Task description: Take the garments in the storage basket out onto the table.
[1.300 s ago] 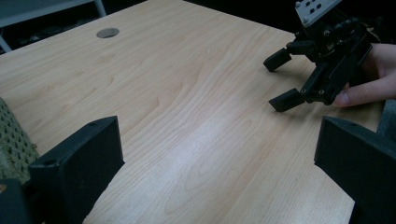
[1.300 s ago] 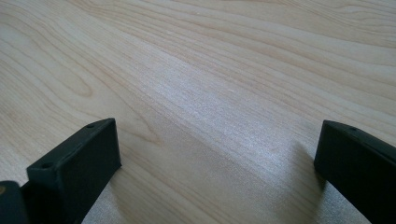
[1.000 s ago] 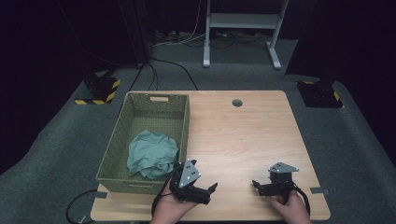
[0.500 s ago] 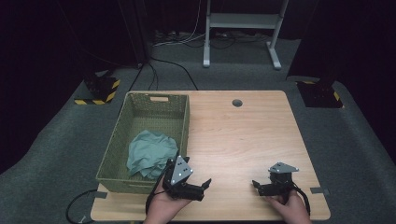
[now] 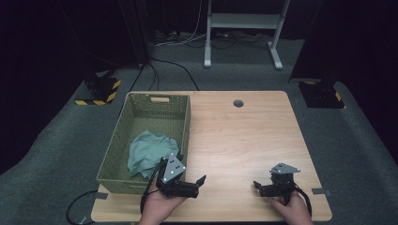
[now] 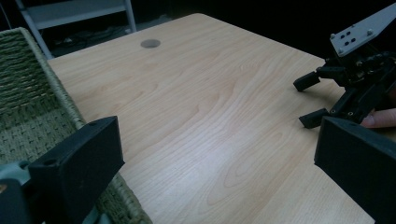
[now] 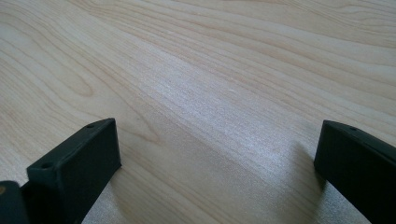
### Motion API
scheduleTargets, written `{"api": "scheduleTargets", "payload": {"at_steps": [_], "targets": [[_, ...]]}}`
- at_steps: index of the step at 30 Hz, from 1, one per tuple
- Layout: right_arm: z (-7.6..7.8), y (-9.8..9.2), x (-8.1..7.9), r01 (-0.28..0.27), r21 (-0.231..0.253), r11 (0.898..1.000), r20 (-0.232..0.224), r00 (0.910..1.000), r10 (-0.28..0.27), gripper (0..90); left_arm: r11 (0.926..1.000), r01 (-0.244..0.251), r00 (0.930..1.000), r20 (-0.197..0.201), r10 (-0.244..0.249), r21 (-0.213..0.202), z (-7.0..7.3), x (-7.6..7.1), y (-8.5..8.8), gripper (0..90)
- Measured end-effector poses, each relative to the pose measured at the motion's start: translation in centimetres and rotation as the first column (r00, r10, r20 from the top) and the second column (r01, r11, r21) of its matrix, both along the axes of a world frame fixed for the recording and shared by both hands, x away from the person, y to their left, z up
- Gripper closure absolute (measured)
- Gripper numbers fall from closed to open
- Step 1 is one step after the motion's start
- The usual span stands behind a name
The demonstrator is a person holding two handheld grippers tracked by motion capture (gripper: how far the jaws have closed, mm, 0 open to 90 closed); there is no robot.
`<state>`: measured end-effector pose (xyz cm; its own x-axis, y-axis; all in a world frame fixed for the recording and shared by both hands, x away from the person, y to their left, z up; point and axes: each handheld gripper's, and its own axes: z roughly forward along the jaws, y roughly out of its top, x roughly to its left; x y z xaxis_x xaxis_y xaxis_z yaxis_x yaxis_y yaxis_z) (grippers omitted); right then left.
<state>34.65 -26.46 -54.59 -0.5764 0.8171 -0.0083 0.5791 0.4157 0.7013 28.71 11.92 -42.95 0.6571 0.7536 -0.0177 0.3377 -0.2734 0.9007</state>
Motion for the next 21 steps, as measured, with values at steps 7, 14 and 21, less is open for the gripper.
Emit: {"api": "scheduleTargets", "payload": {"at_steps": [7, 14, 21], "targets": [[0.0, 0.0, 0.0, -0.002, -0.001, 1.000, 0.001, 1.0000, 0.002, 0.0, 0.9993, -0.036, 0.9993, 0.009, 0.036, -0.010, 0.3, 0.1, 1.1, 1.2], [0.0, 0.0, 0.0, -0.002, 0.000, 1.000, 0.001, 1.0000, 0.002, 0.0, 0.9978, -0.065, 0.9979, 0.008, 0.065, -0.014, 0.2, 0.4, 2.2, 1.3], [0.0, 0.0, 0.0, -0.002, -0.001, 1.000, 0.001, 1.0000, 0.002, 0.0, 0.9950, -0.098, 0.9951, 0.010, 0.099, -0.020, 0.3, 0.6, 3.3, 1.3]]}}
